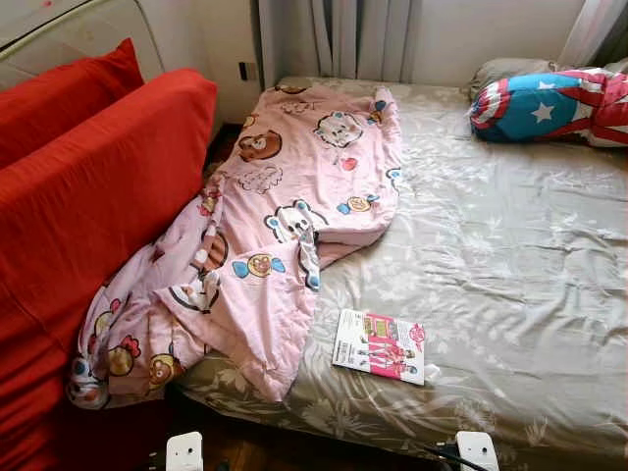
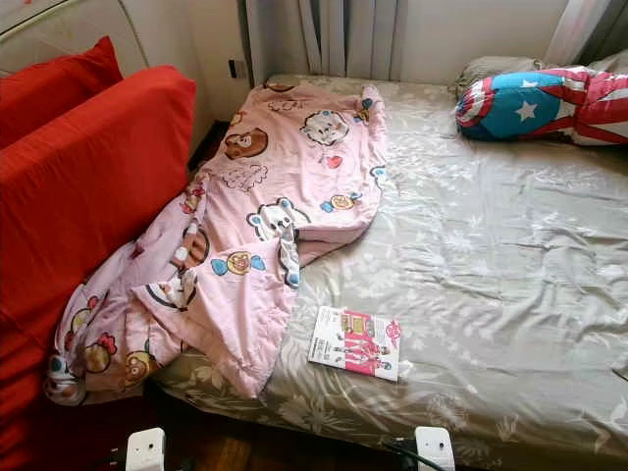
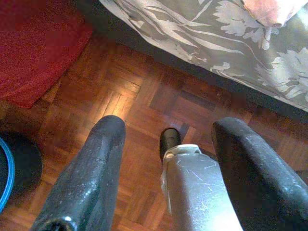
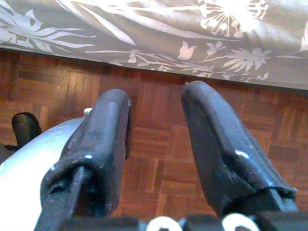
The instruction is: Clean up the room
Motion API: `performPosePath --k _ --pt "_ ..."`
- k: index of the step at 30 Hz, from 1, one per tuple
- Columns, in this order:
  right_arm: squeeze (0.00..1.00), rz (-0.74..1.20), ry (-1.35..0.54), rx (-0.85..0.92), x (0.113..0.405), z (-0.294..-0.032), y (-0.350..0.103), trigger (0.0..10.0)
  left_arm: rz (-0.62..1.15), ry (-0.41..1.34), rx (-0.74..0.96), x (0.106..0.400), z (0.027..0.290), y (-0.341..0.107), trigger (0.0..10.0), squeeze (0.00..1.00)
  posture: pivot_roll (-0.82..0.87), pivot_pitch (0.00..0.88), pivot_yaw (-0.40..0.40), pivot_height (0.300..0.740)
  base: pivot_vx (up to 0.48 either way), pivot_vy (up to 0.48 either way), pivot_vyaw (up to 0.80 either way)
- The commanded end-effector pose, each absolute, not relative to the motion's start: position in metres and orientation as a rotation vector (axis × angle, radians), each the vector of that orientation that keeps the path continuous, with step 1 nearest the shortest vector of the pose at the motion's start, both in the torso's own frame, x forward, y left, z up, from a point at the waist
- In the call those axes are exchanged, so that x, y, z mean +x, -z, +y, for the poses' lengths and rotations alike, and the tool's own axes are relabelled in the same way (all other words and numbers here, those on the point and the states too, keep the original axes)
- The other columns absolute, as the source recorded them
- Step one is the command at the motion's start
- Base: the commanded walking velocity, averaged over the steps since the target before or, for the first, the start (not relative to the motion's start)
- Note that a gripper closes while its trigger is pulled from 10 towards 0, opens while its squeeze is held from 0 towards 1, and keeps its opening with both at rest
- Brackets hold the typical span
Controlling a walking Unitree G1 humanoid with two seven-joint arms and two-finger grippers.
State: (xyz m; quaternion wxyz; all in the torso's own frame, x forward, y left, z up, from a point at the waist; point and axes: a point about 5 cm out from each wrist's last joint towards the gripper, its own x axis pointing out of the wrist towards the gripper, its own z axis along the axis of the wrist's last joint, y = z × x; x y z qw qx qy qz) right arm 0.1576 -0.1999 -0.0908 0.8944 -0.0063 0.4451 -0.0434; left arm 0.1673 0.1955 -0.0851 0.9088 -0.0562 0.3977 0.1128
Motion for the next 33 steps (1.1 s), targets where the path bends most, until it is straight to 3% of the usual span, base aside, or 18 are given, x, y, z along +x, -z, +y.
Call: performPosePath --k 1,26,33 --pt "0.00 0.818 0.185 0.246 0.2143 -0.2165 0.0623 10.0 0.800 -0.103 -0.167 0.2706 0.1690 0.0330 10.0 0.00 -0.10 0.000 -0.009 0.740 0.000 0.000 0.00" --pt "0.00 0.820 0.184 0.243 0.2143 -0.2166 0.0623 10.0 0.798 -0.104 -0.168 0.2708 0.1690 0.0328 10.0 0.00 -0.10 0.000 -0.009 0.740 0.000 0.000 0.00" --pt "0.00 0.835 0.099 0.171 0.2159 -0.2157 0.0612 10.0 0.796 -0.084 -0.149 0.2716 0.1697 0.0320 10.0 0.00 -0.10 0.000 -0.007 0.740 0.000 0.000 0.00"
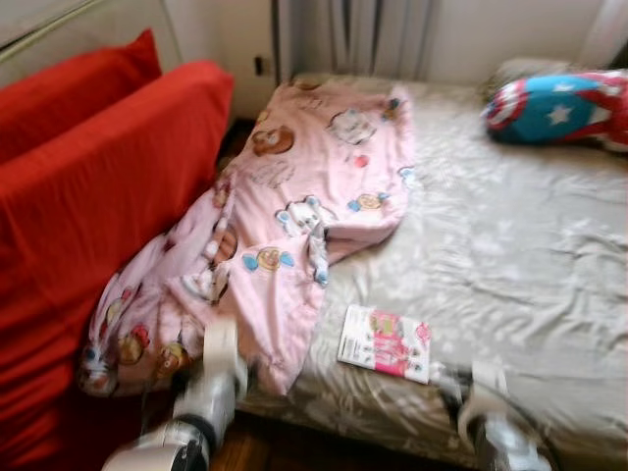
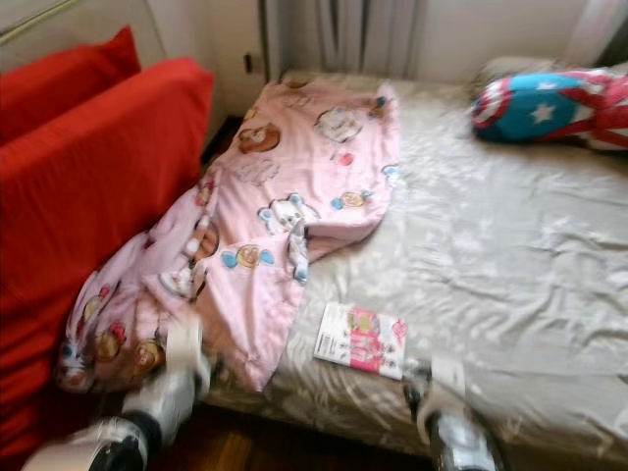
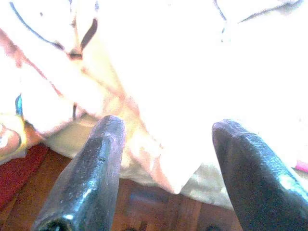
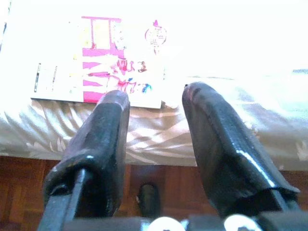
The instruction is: Clean up the room
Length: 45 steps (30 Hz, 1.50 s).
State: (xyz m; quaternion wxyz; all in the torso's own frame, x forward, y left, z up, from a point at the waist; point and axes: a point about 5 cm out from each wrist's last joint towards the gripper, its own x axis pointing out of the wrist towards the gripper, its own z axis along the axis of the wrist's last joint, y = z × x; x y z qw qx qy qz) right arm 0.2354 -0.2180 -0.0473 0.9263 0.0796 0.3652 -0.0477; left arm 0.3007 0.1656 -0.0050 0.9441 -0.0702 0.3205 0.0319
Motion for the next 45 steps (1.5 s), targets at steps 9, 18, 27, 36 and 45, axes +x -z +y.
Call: performPosePath --k 9,18,27,36,45 --pt "0.00 0.826 0.090 0.191 0.217 -0.216 0.060 10.0 0.814 -0.080 -0.145 0.273 0.170 0.031 10.0 0.00 -0.10 0.000 -0.004 0.740 0.000 0.000 0.00" --pt "0.00 0.808 0.074 0.152 0.219 -0.217 0.058 10.0 0.815 -0.079 -0.146 0.273 0.170 0.031 10.0 0.00 -0.10 0.000 -0.003 0.740 0.000 0.000 0.00" --pt "0.00 0.760 0.064 0.127 0.223 -0.217 0.055 10.0 0.685 -0.122 -0.107 0.280 0.174 0.023 10.0 0.00 -0.10 0.000 0.008 0.740 0.000 0.000 0.00" --pt "0.00 0.711 0.068 0.117 0.225 -0.217 0.052 10.0 0.523 -0.125 -0.044 0.287 0.178 0.011 10.0 0.00 -0.09 0.000 0.013 0.740 0.000 0.000 0.00" --pt "0.00 0.578 0.117 0.173 0.230 -0.220 0.044 10.0 0.296 -0.117 -0.014 0.282 0.213 -0.006 10.0 0.00 -0.10 0.000 0.003 0.740 0.000 0.000 0.00"
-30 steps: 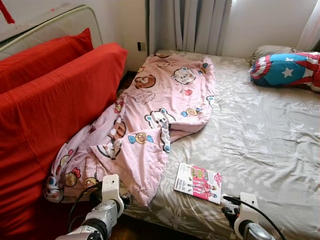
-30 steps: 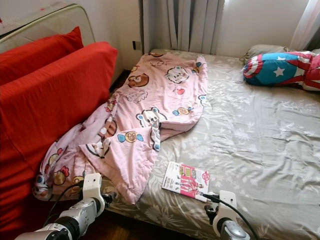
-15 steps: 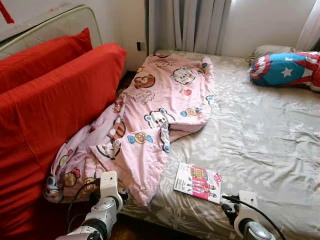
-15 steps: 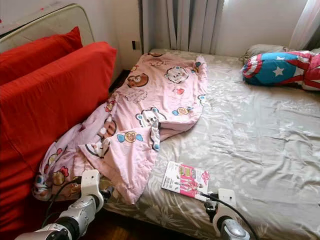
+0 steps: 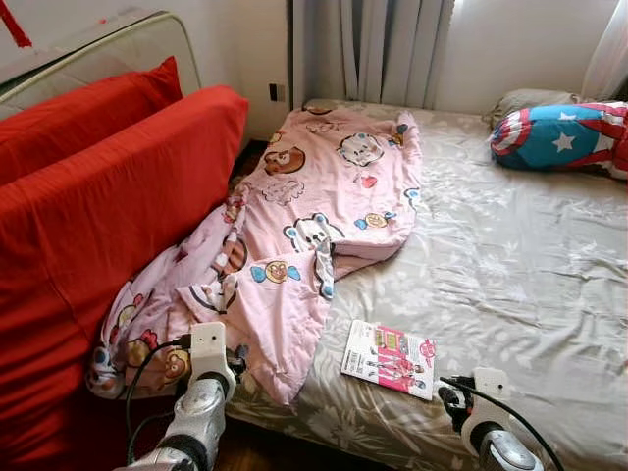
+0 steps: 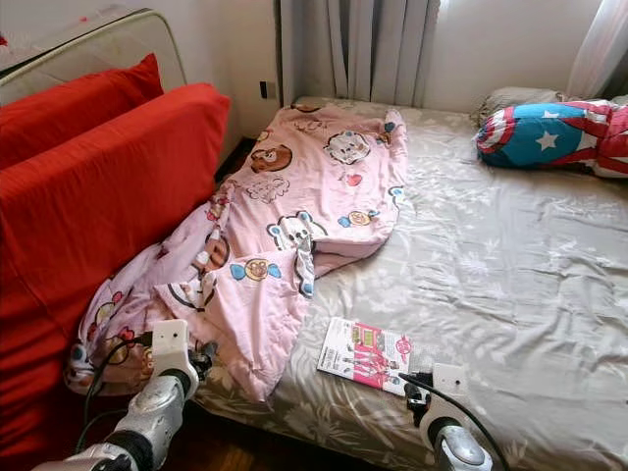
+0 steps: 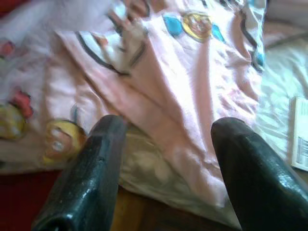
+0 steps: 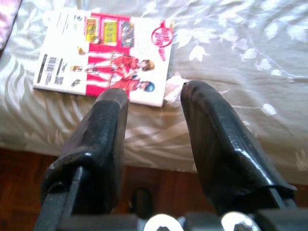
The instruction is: Clean up the room
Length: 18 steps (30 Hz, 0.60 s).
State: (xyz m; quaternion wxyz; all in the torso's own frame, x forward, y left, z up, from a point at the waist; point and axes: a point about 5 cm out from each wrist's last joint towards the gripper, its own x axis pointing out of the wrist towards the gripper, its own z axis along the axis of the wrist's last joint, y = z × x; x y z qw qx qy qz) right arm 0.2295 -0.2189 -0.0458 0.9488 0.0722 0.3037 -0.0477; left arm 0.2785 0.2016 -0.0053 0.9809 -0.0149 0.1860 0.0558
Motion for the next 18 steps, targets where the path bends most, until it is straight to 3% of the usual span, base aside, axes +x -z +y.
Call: performPosePath --k 1,8,18 --pt "0.00 0.546 0.109 0.182 0.232 -0.219 0.041 10.0 0.250 -0.096 -0.020 0.292 0.207 -0.015 10.0 0.00 -0.10 0.000 0.003 0.740 0.000 0.000 0.00" --pt "0.00 0.475 0.053 0.172 0.236 -0.217 0.035 10.0 0.143 -0.064 -0.067 0.301 0.200 -0.030 10.0 0.00 -0.10 0.000 0.011 0.740 0.000 0.000 0.00" --pt "0.00 0.425 0.004 0.154 0.235 -0.215 0.032 10.0 0.133 -0.039 -0.078 0.293 0.197 -0.024 10.0 0.00 -0.12 0.000 0.024 0.740 0.000 0.000 0.00"
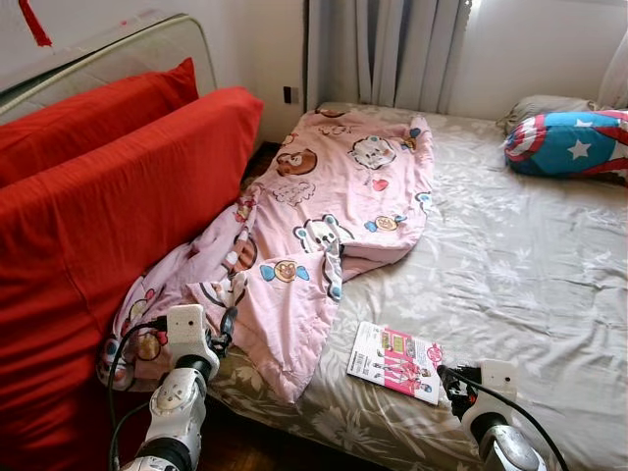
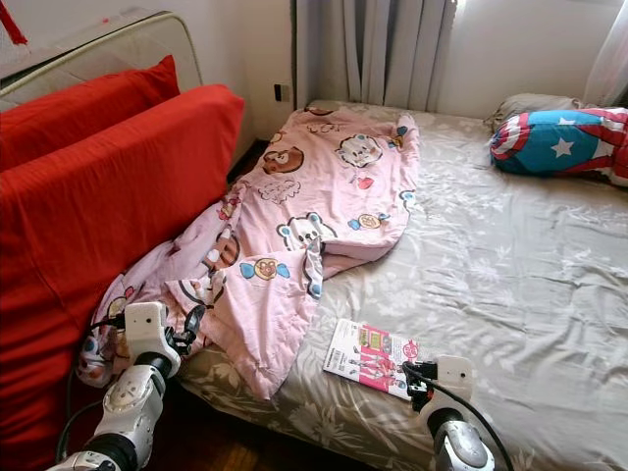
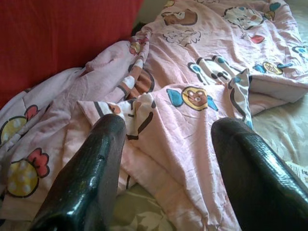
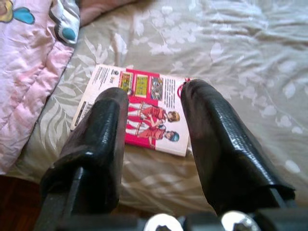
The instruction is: Clean up the room
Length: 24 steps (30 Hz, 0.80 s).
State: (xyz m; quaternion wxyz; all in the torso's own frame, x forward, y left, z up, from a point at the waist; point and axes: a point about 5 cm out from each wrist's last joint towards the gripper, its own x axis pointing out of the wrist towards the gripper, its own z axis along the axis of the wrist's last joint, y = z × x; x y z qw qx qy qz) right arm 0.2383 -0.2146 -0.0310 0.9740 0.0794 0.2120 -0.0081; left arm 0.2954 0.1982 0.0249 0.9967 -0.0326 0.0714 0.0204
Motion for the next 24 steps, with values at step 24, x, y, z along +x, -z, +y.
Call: performPosePath --k 24 --pt "0.00 0.150 0.023 0.048 0.318 -0.190 -0.042 10.0 0.106 -0.030 -0.117 0.297 0.188 -0.028 10.0 0.00 -0.11 0.000 0.014 0.740 0.000 0.000 0.00"
